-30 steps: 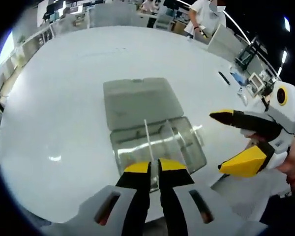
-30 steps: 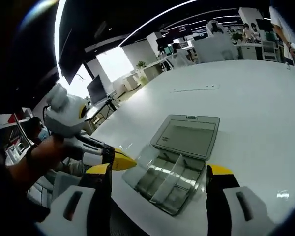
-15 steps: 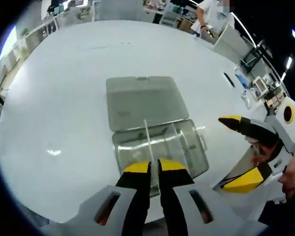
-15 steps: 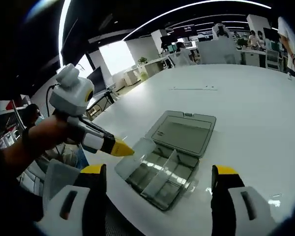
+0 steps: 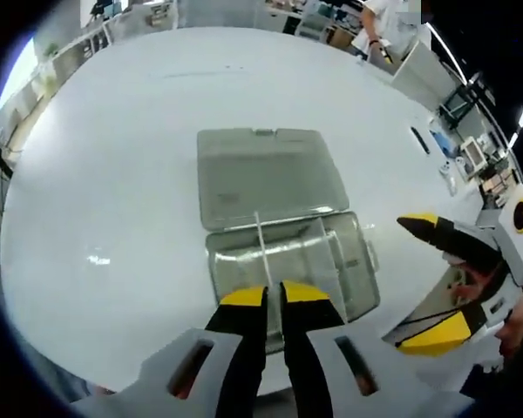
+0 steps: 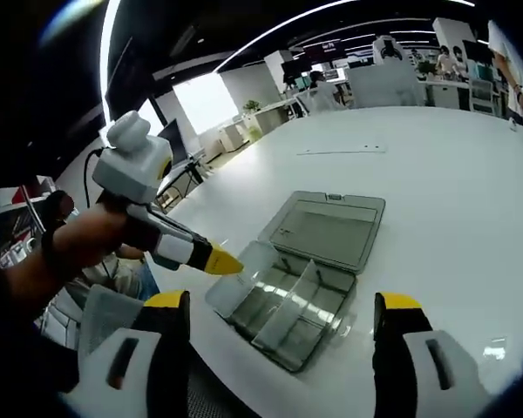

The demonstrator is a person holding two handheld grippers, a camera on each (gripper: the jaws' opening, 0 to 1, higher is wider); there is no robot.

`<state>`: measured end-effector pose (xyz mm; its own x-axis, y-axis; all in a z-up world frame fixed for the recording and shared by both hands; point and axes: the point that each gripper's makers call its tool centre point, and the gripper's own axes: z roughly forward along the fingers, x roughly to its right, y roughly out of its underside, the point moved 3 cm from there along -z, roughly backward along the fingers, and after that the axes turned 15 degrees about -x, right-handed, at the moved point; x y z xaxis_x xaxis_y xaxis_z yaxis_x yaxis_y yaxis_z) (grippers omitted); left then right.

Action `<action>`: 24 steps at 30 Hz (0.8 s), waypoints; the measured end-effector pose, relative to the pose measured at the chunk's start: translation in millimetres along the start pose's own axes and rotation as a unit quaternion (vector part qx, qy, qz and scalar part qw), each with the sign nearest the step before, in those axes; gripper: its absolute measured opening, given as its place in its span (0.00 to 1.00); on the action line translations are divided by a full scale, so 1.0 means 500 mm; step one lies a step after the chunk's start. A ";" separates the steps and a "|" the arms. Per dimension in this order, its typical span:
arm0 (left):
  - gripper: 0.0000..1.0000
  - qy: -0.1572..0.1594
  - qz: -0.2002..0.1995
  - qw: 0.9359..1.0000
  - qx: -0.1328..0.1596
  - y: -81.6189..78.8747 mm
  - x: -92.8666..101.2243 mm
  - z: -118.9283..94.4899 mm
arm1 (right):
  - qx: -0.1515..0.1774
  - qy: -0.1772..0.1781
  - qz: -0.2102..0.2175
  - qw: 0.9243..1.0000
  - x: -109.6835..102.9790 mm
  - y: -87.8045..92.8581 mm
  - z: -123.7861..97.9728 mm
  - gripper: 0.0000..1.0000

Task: Insert the divider into the dual guide fixture by aligning both edges with the guide slots and pushing it downward to the bottom, including one-sided entry, uneven engagement, binding, and posture correction.

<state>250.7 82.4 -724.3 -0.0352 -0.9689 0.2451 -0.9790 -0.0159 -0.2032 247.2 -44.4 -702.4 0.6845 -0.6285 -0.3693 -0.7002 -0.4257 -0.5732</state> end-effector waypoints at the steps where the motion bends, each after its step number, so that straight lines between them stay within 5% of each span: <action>1: 0.04 0.001 -0.001 1.000 0.000 -0.001 0.001 0.000 | 0.000 0.000 0.001 1.000 0.003 0.001 0.001 0.85; 24: 0.04 -0.019 0.008 1.000 -0.012 0.000 0.009 0.012 | -0.003 -0.007 0.017 1.000 0.016 0.006 0.006 0.84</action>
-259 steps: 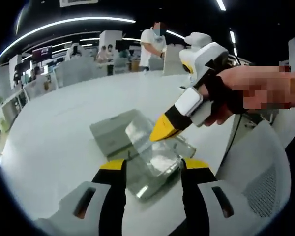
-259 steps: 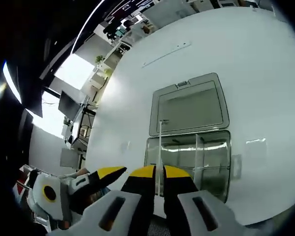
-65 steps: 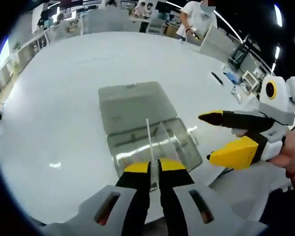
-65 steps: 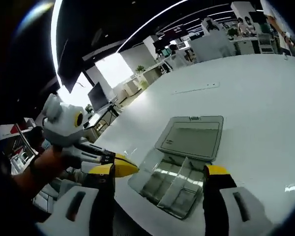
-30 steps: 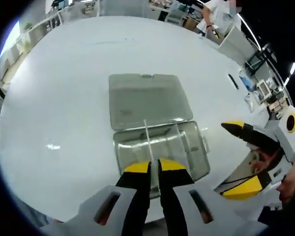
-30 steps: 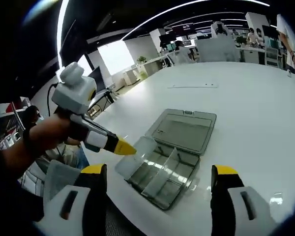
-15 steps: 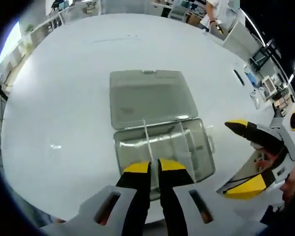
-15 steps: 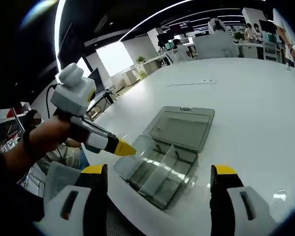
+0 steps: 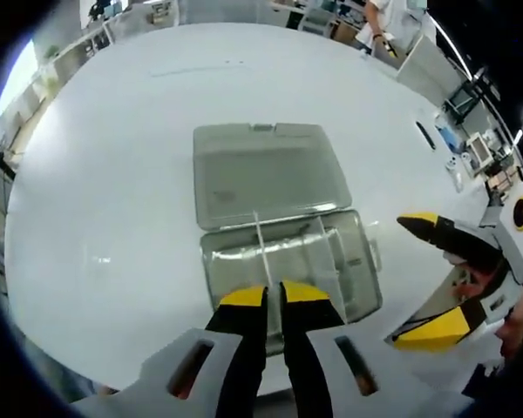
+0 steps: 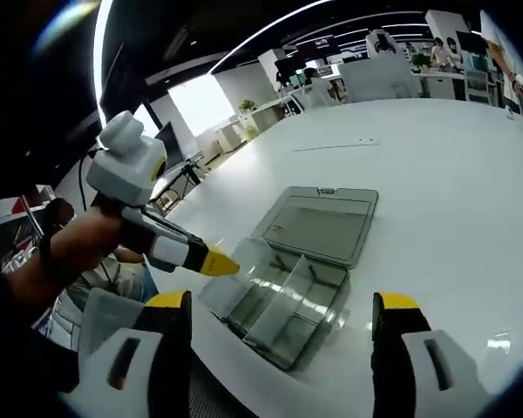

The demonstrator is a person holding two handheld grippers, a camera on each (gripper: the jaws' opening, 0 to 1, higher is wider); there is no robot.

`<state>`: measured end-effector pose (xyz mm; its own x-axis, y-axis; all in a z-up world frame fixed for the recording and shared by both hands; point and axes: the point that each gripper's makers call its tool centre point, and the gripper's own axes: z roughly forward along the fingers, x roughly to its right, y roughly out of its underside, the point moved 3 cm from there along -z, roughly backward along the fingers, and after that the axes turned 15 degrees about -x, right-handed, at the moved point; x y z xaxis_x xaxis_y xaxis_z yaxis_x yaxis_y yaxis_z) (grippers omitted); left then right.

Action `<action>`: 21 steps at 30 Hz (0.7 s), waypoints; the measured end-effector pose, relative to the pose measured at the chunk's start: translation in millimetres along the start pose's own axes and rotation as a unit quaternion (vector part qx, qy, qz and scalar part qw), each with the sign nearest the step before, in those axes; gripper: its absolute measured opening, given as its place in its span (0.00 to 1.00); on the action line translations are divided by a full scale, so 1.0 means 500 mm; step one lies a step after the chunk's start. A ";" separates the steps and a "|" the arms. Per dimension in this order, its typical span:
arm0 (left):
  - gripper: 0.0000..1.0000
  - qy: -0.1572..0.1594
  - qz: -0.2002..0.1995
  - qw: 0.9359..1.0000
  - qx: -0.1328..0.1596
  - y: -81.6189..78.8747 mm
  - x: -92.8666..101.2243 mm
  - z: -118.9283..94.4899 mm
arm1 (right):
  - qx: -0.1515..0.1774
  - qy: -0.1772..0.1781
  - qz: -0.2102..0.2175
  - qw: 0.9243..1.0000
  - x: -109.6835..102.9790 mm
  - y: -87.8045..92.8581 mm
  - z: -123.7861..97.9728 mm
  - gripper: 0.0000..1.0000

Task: Insert the divider into the dual guide fixture by aligning both edges with the guide slots and pushing it downward to the bottom, including one-sided entry, uneven engagement, binding, and posture correction.

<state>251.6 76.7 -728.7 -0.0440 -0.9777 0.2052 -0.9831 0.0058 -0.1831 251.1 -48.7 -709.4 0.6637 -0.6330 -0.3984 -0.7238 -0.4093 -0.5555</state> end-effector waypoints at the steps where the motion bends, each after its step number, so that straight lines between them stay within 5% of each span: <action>1: 0.04 0.001 -0.001 1.000 -0.001 0.001 0.000 0.002 | -0.001 -0.001 0.000 1.000 -0.001 0.000 0.001 0.84; 21: 0.04 -0.010 0.010 1.000 -0.009 0.002 0.000 0.009 | 0.002 0.000 0.010 1.000 0.005 0.004 -0.004 0.83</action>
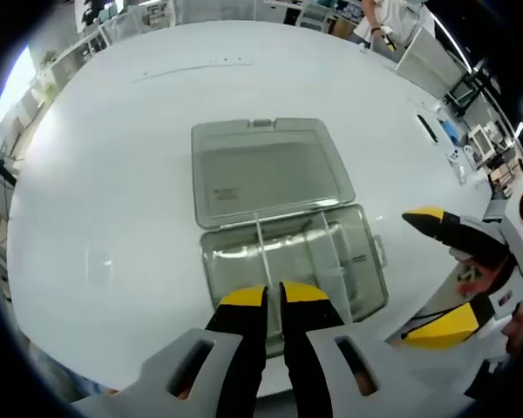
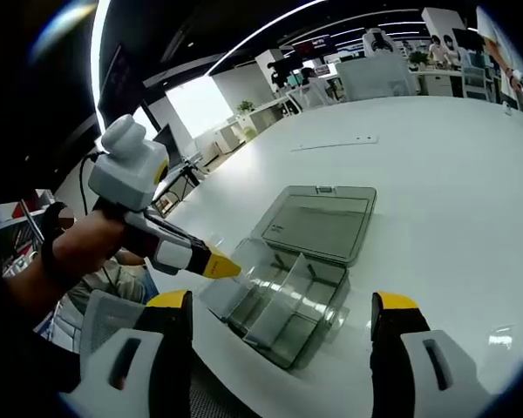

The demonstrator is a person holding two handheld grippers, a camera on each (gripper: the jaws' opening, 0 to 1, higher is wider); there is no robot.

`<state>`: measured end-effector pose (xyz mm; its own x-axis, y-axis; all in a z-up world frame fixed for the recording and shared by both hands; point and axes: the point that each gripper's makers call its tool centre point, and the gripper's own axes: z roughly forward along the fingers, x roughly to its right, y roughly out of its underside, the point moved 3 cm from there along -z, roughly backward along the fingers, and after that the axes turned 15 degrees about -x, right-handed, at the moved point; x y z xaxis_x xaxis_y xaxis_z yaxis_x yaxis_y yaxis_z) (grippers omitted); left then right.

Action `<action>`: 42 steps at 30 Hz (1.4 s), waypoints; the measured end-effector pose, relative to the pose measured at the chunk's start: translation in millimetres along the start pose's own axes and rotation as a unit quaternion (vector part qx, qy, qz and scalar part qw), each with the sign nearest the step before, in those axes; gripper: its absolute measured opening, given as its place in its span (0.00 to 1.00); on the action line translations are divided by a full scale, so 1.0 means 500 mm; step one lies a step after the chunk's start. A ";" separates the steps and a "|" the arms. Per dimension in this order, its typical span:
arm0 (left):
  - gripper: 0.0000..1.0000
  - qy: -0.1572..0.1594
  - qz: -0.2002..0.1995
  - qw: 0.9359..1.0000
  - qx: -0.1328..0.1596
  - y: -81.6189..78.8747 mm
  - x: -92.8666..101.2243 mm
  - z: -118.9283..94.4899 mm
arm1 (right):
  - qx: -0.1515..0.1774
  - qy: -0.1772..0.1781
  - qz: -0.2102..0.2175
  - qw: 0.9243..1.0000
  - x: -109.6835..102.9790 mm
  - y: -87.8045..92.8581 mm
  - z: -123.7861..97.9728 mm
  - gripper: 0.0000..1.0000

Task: Insert the divider into the dual guide fixture by aligning both edges with the guide slots and pushing it downward to the bottom, including one-sided entry, uneven engagement, binding, and posture correction.

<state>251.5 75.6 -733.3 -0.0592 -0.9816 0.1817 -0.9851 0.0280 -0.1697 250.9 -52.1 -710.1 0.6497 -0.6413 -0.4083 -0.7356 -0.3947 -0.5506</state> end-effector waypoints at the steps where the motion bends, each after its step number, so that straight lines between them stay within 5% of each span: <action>1: 0.04 -0.001 0.002 1.000 -0.001 0.000 0.000 0.000 | 0.000 0.000 0.000 1.000 0.000 0.000 0.000 0.83; 42: 0.04 -0.005 0.028 1.000 -0.013 -0.002 0.004 0.009 | -0.004 -0.003 0.006 1.000 -0.002 0.003 0.003 0.81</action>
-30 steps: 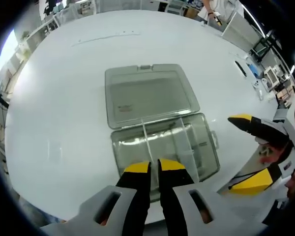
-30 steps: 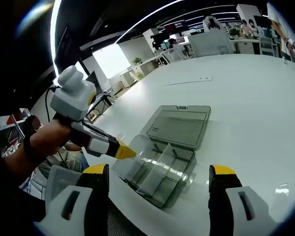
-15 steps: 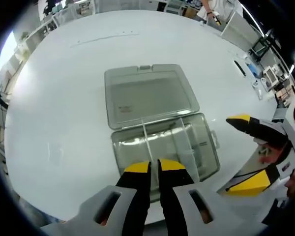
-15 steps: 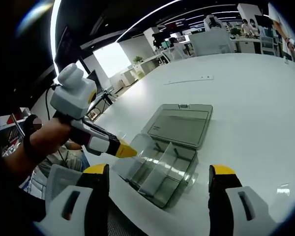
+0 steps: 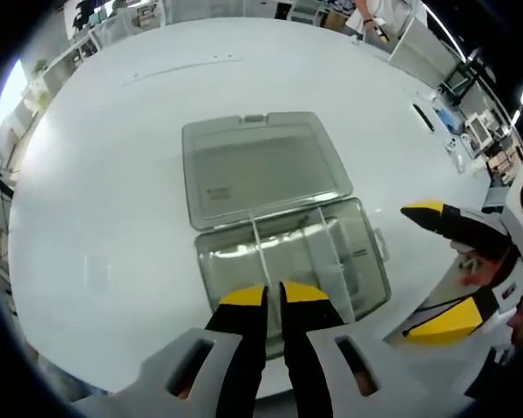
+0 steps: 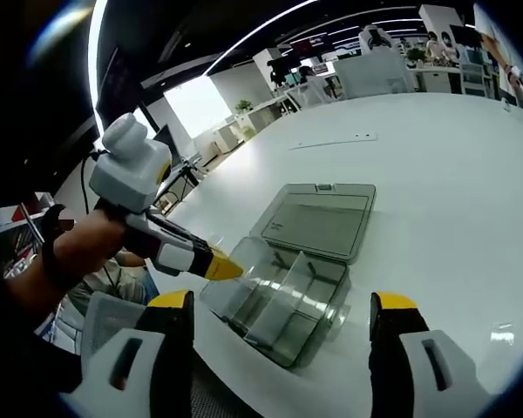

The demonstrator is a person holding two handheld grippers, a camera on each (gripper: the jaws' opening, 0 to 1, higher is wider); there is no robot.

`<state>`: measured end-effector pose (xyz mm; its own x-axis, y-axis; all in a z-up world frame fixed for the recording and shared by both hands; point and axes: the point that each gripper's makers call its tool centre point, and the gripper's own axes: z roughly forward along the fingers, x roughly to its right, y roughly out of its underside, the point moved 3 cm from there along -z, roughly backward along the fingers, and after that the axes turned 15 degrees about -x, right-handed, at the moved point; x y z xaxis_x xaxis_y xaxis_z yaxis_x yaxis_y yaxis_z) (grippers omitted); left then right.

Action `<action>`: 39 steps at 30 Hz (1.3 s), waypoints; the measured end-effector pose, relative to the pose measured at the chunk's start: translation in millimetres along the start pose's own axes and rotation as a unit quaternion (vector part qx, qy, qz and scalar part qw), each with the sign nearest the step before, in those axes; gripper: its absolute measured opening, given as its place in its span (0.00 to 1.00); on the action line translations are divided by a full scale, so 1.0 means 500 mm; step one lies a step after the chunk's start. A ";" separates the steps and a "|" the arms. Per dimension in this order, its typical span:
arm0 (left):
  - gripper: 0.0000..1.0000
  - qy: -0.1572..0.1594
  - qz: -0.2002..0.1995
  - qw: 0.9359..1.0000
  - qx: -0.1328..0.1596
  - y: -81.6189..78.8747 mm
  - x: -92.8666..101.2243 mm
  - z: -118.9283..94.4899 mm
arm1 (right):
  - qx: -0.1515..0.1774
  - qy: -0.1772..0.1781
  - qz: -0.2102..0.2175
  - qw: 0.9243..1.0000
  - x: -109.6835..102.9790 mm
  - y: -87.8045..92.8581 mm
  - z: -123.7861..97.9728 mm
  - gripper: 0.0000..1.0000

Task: Insert the divider into the dual guide fixture by aligning both edges with the guide slots and pushing it downward to the bottom, including one-sided entry, uneven engagement, binding, and posture correction.

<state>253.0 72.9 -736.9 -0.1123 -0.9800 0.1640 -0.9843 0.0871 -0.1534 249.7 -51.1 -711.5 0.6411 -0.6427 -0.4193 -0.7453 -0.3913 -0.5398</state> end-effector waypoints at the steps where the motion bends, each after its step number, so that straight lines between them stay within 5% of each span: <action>1: 0.04 0.001 -0.001 1.000 -0.001 0.000 0.000 0.002 | 0.001 0.000 0.000 1.000 0.000 -0.001 0.000 0.81; 39: 0.07 -0.003 0.020 1.000 0.004 0.005 0.007 0.052 | 0.003 0.005 0.002 1.000 0.006 0.003 -0.009 0.80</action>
<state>253.9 65.1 -761.8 -0.1507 -0.9768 0.1524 -0.9780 0.1249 -0.1669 249.6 -56.5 -710.0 0.6361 -0.6505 -0.4150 -0.7471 -0.3847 -0.5421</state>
